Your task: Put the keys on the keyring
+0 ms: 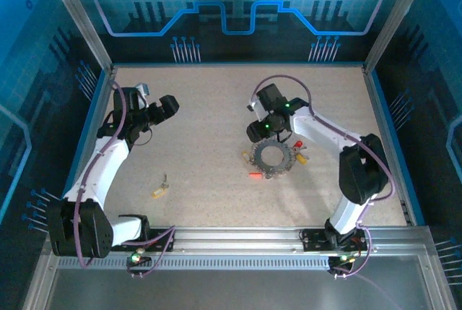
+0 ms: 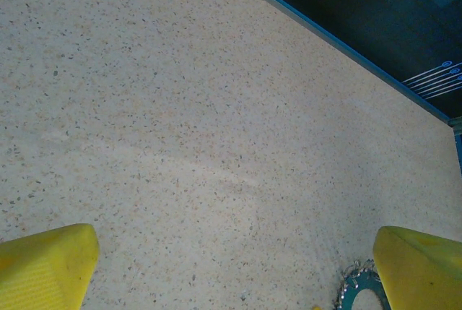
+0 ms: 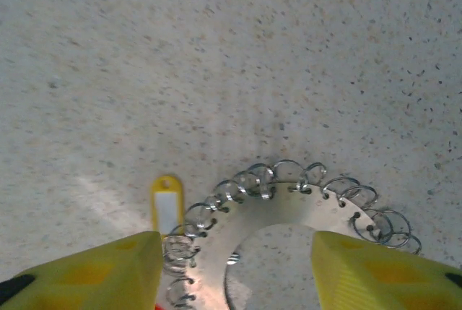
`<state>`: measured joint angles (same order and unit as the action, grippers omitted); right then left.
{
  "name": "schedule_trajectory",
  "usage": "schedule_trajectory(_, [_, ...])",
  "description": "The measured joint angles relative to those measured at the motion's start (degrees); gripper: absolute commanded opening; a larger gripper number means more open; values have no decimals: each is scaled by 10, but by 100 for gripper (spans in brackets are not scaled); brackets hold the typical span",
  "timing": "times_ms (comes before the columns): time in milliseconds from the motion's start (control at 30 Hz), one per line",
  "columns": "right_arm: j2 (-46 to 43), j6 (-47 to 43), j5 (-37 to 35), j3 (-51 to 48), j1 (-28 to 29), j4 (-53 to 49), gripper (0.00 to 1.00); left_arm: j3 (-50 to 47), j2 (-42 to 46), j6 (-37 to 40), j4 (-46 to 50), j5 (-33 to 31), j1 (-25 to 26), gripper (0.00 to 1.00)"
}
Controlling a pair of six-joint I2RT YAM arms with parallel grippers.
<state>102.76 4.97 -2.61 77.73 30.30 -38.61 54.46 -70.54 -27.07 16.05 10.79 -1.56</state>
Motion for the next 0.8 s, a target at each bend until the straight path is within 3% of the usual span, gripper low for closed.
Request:
schedule_trajectory(500, [94, -15, -46, 51, 1, -25, 34, 0, 0, 0, 0, 0, 0, 99])
schedule_trajectory(800, [115, -16, -47, 53, 4, -29, 32, 0, 0, 0, 0, 0, 0, 99])
